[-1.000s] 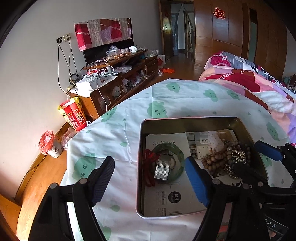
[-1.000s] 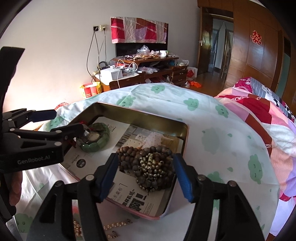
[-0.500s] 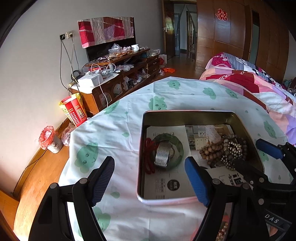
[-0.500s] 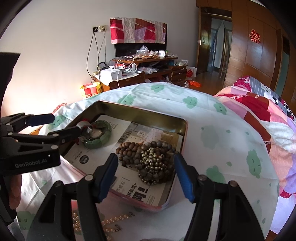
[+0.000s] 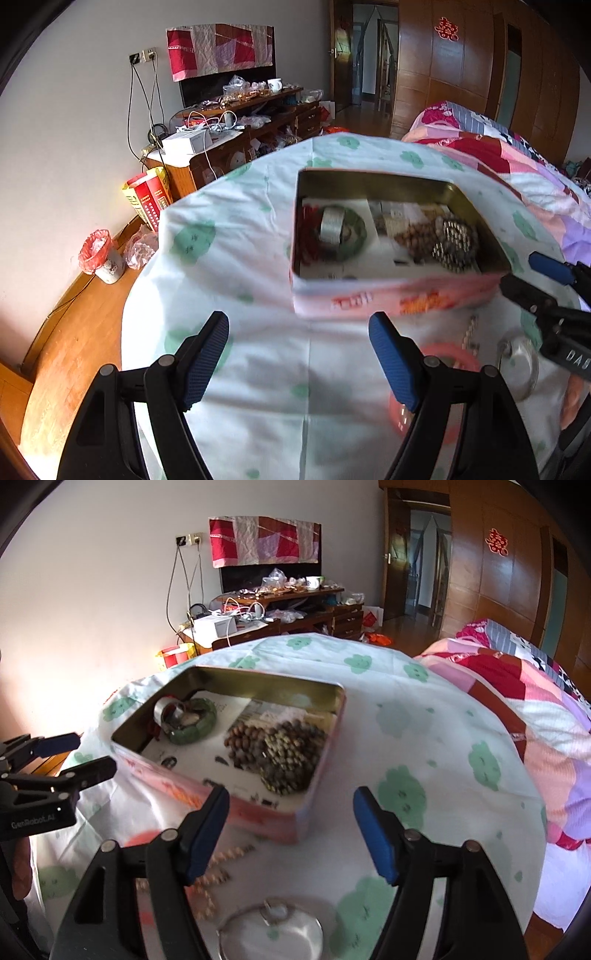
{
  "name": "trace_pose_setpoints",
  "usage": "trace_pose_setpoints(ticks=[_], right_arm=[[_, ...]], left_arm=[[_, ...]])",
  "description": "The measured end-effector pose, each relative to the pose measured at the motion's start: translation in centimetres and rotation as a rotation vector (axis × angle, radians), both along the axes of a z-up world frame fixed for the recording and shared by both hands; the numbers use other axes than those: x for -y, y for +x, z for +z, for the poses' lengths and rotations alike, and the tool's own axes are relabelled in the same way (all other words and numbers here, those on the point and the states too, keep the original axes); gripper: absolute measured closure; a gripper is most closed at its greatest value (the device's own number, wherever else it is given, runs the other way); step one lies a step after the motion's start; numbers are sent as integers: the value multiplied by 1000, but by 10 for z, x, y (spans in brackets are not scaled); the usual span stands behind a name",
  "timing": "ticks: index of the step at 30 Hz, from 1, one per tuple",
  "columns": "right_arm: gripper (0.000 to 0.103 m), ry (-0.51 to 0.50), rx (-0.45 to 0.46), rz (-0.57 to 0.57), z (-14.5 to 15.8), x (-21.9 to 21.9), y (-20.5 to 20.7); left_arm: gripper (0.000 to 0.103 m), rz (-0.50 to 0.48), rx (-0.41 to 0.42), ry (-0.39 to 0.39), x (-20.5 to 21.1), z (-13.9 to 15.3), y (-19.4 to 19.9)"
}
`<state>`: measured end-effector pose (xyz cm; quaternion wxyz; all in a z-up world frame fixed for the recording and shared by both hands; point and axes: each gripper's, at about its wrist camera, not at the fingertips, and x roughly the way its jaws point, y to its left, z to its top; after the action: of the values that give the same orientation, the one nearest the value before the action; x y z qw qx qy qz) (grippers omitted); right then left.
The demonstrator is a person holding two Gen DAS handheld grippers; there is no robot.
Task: Organize jewelry
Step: 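Withdraw both tools from the tin back over the cloth, then move the left tool to the pink bangle and grasp its rim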
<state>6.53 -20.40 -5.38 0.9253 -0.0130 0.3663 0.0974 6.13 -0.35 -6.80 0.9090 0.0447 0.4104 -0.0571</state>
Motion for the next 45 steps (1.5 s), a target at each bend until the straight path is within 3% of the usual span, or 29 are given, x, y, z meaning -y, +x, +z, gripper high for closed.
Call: trace_pose_setpoints(ticks=[3, 17, 30, 33, 35, 39, 41, 45], right_arm=[[28, 2, -9, -10, -3, 7, -10], [26, -35, -45, -47, -19, 31, -57], [27, -73, -62, -43, -37, 24, -61], [33, -93, -64, -31, -39, 21, -61], [37, -90, -73, -27, -41, 20, -61], [41, -82, -74, -21, -42, 20, -62], [42, -86, -70, -18, -42, 19, -62], [42, -85, -69, -17, -42, 19, -64]], left_arm=[[25, -15, -6, 25, 3, -6, -9], [25, -56, -32, 6, 18, -19, -25], [25, -110, -52, 33, 42, -31, -22], [25, -102, -56, 8, 41, -32, -18], [29, -101, -67, -16, 39, -32, -16], [50, -137, -87, -57, 41, -30, -13], [50, -144, -103, -78, 43, -29, -10], [50, -154, -115, 2, 54, -34, -5]])
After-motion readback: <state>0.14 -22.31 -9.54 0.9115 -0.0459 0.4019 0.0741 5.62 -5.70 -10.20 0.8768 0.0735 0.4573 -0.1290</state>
